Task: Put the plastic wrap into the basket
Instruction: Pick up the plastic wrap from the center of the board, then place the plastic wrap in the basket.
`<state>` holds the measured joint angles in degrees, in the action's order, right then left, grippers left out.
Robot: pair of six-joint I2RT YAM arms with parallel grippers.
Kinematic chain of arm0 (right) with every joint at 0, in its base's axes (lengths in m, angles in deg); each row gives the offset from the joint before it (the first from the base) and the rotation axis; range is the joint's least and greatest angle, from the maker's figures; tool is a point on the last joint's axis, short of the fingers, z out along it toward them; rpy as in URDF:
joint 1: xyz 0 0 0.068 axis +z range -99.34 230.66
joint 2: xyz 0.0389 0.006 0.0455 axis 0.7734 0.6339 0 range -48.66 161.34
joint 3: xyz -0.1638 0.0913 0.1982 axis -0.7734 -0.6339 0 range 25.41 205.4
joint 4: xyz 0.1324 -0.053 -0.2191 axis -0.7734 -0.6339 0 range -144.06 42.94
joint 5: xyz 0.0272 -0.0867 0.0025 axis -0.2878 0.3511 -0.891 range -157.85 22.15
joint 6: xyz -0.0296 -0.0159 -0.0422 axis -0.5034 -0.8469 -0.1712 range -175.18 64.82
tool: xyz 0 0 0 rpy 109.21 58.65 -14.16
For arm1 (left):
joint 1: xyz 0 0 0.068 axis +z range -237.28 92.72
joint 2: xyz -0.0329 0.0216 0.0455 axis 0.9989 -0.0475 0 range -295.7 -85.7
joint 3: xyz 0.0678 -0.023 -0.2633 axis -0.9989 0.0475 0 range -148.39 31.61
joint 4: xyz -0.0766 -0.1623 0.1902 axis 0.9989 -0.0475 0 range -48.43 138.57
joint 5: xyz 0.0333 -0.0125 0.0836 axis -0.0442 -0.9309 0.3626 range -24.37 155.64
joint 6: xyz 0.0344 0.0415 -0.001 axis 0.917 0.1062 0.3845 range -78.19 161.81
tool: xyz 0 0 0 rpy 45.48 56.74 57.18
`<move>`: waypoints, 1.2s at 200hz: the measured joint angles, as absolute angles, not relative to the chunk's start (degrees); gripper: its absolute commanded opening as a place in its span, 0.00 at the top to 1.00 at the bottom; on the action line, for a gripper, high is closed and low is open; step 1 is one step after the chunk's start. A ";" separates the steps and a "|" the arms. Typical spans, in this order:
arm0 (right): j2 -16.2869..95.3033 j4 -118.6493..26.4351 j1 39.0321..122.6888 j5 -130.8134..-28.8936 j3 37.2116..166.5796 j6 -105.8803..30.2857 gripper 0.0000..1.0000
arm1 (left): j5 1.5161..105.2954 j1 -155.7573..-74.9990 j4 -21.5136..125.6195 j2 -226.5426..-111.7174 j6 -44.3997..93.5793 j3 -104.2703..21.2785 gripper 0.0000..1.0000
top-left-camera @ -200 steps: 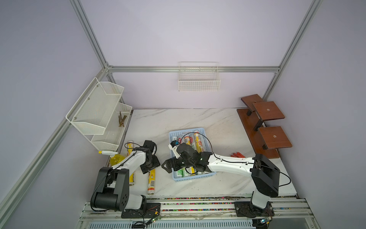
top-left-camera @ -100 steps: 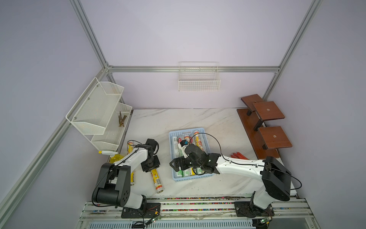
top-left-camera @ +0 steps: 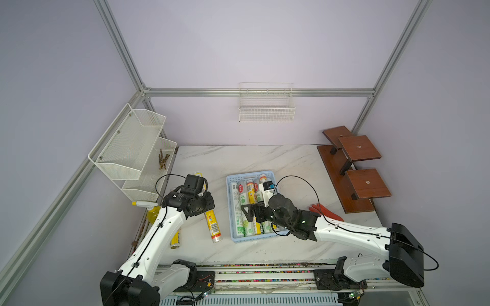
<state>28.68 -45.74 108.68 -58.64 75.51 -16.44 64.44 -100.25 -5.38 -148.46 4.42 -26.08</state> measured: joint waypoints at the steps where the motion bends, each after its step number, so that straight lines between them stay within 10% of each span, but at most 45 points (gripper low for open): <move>1: 28.55 -45.74 108.68 -58.42 75.47 -16.44 0.01 | 64.38 -100.30 -5.30 -148.42 4.38 -26.13 0.84; 124: 15.42 -45.80 101.22 -56.06 67.93 -17.93 0.00 | 62.04 -115.33 2.77 -156.92 -3.14 -37.80 0.86; 240: 8.16 -52.97 79.89 -74.99 62.16 -15.96 0.00 | 63.92 -126.50 7.27 -174.60 -6.05 -45.43 0.85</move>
<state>8.16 -52.97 79.89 -74.99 62.16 -15.96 63.92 -126.50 7.27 -174.60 -6.05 -45.43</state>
